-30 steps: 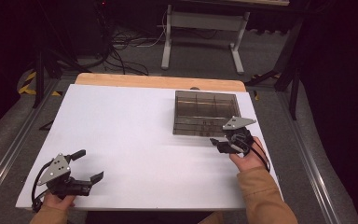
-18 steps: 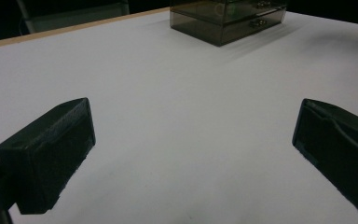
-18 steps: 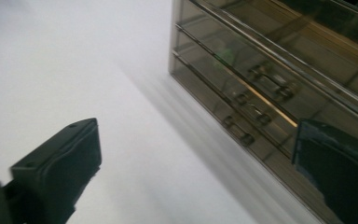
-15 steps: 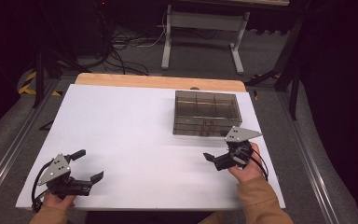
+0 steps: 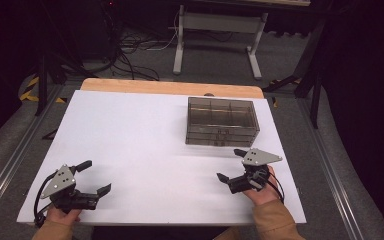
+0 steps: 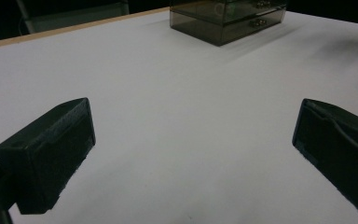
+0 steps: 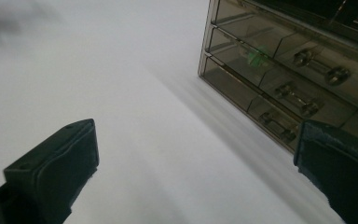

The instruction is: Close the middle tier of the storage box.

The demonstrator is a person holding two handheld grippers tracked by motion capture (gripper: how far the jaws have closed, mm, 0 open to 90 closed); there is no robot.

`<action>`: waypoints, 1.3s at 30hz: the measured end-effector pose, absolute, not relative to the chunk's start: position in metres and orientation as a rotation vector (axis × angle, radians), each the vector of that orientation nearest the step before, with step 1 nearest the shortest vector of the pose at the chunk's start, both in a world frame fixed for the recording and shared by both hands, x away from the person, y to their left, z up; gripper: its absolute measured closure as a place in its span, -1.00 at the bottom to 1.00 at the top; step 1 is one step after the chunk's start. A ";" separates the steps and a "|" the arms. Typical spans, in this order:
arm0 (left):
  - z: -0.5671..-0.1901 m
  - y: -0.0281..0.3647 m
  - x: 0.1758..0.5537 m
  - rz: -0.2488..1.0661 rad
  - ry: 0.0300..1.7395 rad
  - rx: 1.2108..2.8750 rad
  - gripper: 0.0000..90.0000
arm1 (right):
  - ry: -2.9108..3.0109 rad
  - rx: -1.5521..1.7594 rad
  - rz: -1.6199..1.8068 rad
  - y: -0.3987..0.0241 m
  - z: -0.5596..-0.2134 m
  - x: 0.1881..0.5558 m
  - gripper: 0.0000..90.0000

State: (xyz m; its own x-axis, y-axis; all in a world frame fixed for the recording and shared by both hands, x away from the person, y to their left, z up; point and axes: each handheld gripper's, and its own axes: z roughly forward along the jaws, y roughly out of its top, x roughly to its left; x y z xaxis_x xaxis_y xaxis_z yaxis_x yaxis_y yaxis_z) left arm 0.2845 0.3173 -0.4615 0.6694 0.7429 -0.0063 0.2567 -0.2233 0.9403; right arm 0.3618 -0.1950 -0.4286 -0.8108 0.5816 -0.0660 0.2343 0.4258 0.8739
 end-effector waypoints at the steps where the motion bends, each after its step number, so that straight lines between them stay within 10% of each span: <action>1: -0.461 0.317 0.285 0.554 0.799 1.789 -1.00 | 2.319 0.699 1.344 -0.196 -0.431 0.360 -0.99; 39: -0.462 0.316 0.284 0.562 0.794 1.795 -1.00 | 2.249 0.778 1.457 -0.203 -0.469 0.343 -1.00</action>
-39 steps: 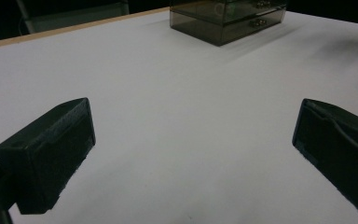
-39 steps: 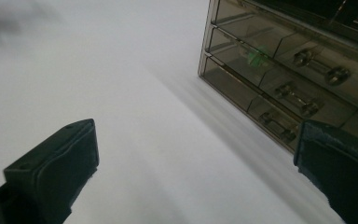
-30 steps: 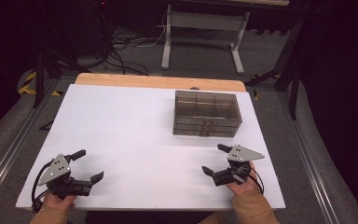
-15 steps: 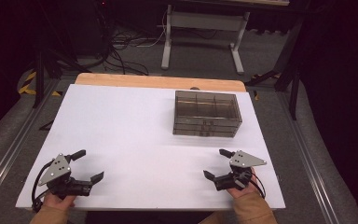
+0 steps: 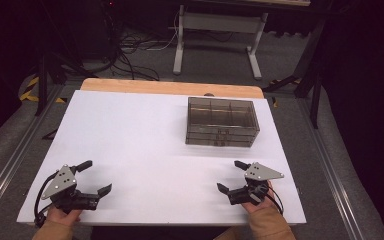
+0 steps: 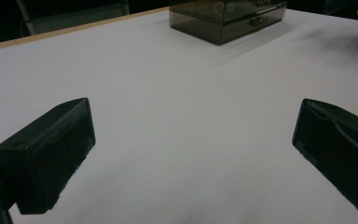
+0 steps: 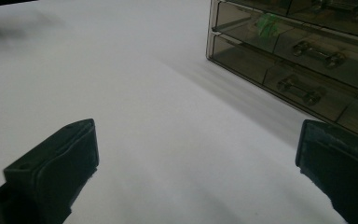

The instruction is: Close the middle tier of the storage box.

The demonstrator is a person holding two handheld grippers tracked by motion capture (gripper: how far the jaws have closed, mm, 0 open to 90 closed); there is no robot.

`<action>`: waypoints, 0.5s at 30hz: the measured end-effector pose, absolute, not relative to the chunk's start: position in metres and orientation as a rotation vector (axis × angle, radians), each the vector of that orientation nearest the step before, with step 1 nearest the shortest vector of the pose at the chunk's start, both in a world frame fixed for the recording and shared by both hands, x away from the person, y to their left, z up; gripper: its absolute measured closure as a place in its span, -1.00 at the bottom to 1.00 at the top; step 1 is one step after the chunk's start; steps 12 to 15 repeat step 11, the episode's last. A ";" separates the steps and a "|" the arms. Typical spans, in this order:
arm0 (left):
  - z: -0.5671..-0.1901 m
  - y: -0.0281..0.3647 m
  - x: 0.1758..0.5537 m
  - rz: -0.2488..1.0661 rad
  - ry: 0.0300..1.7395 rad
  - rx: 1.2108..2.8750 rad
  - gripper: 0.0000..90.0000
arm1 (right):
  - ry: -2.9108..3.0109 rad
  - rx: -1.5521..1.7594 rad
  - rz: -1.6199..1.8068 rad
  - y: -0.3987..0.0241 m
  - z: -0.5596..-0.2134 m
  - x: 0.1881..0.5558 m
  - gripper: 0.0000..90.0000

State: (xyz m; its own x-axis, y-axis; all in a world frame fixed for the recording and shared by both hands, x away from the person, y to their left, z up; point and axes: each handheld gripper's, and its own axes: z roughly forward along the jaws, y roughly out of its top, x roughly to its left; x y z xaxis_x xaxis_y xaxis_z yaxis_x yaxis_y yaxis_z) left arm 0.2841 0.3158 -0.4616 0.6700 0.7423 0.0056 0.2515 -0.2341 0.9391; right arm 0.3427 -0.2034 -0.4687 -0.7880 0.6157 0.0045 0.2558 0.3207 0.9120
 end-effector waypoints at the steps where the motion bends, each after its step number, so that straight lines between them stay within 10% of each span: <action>1: -0.462 0.316 0.284 0.562 0.795 1.796 -1.00 | 2.251 0.775 1.454 -0.203 -0.469 0.343 -1.00; 15: -0.462 0.316 0.285 0.569 0.793 1.797 -1.00 | 2.251 0.762 1.462 -0.203 -0.468 0.342 -1.00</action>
